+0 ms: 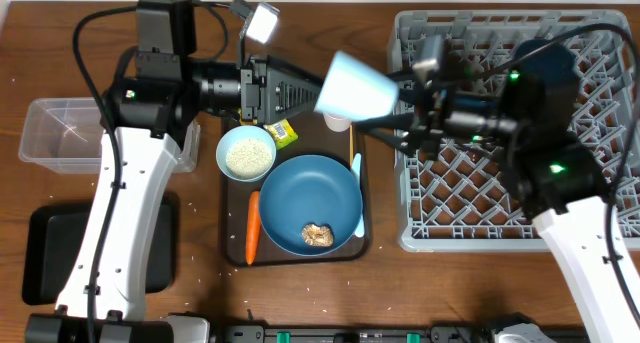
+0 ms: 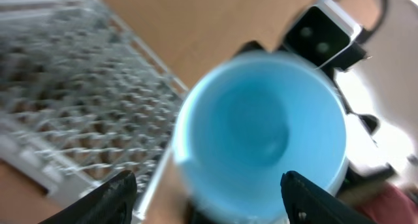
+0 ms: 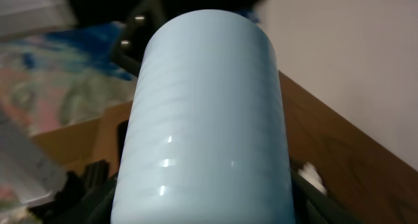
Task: Sort waste into correct bins and load items into the dishwasher rack
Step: 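Pass the blue cup from the left gripper to the right gripper, then place the blue cup upside down in the dish rack with right gripper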
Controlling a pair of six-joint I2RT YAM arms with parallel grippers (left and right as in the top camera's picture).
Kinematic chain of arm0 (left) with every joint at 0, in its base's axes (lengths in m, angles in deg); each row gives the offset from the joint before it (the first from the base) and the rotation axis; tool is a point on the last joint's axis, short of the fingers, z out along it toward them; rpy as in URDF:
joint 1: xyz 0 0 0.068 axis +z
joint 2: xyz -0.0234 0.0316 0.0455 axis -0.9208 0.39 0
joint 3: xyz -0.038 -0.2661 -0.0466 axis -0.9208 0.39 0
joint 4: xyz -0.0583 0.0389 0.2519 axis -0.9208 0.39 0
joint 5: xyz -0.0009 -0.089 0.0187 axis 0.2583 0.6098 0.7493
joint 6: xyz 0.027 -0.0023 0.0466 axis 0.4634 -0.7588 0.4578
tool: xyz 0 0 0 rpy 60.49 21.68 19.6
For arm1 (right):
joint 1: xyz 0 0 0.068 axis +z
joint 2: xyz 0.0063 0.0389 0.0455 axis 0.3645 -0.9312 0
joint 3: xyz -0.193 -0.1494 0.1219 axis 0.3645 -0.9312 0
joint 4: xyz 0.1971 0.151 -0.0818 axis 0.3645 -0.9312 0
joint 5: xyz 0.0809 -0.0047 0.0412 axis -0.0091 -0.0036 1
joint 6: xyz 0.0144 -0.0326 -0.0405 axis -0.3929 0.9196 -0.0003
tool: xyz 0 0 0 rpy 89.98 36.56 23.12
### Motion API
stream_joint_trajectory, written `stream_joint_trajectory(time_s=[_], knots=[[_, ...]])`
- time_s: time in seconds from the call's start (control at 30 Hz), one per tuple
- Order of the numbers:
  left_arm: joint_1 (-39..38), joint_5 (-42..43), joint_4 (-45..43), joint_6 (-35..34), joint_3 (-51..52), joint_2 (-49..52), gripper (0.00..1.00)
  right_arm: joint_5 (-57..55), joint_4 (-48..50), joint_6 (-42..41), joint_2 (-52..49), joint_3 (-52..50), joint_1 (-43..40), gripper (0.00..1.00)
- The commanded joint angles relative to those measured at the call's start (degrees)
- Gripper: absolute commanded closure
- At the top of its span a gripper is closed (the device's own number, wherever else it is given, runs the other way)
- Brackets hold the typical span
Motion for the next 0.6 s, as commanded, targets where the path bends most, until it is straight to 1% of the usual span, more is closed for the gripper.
stream_joint_trajectory(time_s=[0.0, 0.1, 0.23, 0.37, 0.57], knots=[[1.2, -11.6, 0.0, 0.1, -0.7, -0.3, 0.27, -5.5, -3.0, -4.9, 3.1, 1.0, -4.7, 0.63], [1.6, -17.4, 0.3, 0.1, -0.7, -0.3, 0.27, -12.4, -10.1, -7.5, 5.1, 1.0, -9.8, 0.64], [1.6, -19.5, 1.0, 0.1, -0.7, -0.3, 0.27, -24.0, -22.2, -11.9, 7.1, 1.0, -17.8, 0.67], [1.6, -21.4, 3.2, 0.3, -0.7, -0.3, 0.26, -31.2, -33.5, -12.0, 8.4, 1.0, -26.3, 0.67], [1.6, -23.2, 5.8, 1.3, -0.7, -0.3, 0.26, -40.5, -44.2, -12.0, 7.8, 1.0, -37.6, 0.65]])
